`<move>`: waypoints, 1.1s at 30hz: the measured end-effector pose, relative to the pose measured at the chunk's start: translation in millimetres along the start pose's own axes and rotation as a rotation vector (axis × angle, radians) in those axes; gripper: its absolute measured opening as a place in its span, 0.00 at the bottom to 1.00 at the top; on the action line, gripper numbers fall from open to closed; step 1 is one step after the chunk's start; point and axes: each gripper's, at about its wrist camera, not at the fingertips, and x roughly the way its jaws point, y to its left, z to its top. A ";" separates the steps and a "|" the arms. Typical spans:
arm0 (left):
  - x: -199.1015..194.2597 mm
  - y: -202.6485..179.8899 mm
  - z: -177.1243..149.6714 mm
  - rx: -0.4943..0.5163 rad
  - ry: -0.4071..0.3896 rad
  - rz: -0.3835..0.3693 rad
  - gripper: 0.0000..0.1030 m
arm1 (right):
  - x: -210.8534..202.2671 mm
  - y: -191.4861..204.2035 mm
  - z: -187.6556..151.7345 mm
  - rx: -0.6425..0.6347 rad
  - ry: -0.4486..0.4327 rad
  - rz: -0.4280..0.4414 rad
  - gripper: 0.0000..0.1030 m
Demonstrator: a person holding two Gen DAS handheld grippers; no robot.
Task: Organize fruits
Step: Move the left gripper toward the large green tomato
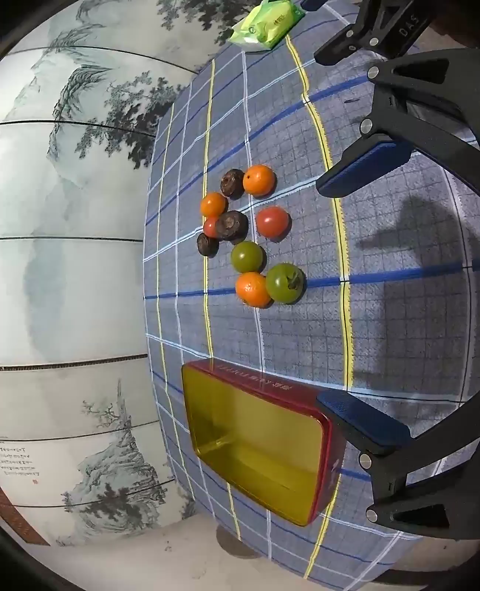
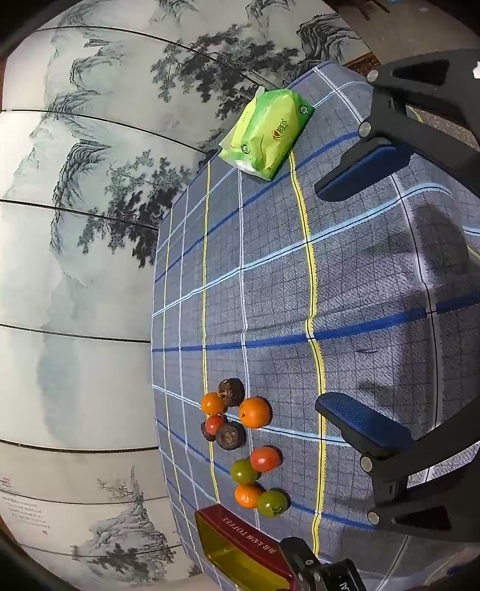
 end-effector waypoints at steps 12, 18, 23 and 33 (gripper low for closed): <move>9.4 -5.9 -1.0 0.007 -0.009 0.010 1.00 | -0.5 1.4 0.0 0.002 -0.004 0.010 0.99; 2.6 -2.5 -1.3 0.005 -0.014 0.010 1.00 | 0.1 -1.2 -1.7 0.001 -0.004 0.008 0.99; 3.9 -1.8 -1.8 0.001 -0.012 0.018 1.00 | -0.3 -1.3 -2.1 -0.001 -0.004 0.010 0.99; 6.7 2.5 -4.2 0.000 -0.006 0.019 1.00 | -2.3 -1.0 -4.4 0.000 -0.002 0.011 0.99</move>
